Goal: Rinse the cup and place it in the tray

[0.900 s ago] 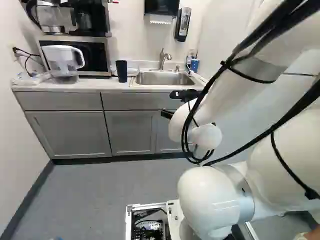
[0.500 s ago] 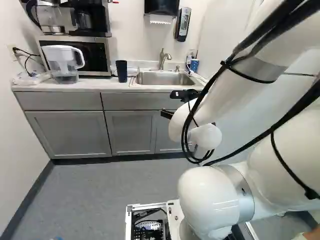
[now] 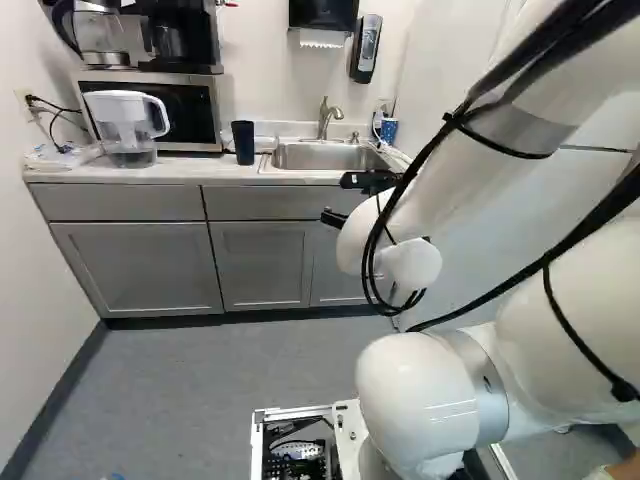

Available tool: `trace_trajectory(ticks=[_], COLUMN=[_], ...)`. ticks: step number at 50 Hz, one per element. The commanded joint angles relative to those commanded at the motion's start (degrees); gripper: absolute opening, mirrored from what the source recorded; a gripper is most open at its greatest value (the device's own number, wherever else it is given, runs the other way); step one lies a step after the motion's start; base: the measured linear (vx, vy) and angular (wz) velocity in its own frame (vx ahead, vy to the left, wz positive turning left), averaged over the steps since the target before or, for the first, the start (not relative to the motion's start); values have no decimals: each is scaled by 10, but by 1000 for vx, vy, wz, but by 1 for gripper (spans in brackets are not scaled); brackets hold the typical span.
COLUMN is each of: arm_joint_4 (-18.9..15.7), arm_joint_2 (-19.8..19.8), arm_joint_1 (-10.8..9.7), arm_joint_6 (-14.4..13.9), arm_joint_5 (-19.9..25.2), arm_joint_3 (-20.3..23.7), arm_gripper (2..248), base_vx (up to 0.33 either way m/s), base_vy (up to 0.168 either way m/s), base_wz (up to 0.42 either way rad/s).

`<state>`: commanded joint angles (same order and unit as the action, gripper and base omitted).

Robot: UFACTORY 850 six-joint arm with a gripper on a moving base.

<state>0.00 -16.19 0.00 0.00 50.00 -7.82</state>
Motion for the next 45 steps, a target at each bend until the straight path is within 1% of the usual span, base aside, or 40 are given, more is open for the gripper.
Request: trace_trajectory(ticks=[45], arm_joint_4=[0], arm_joint_2=[19], arm_joint_1=[0], arm_joint_6=[0], arm_joint_5=[0], arm_joint_3=[-80], arm_gripper=[247], base_vx=[0], base_vy=[0], base_wz=[0])
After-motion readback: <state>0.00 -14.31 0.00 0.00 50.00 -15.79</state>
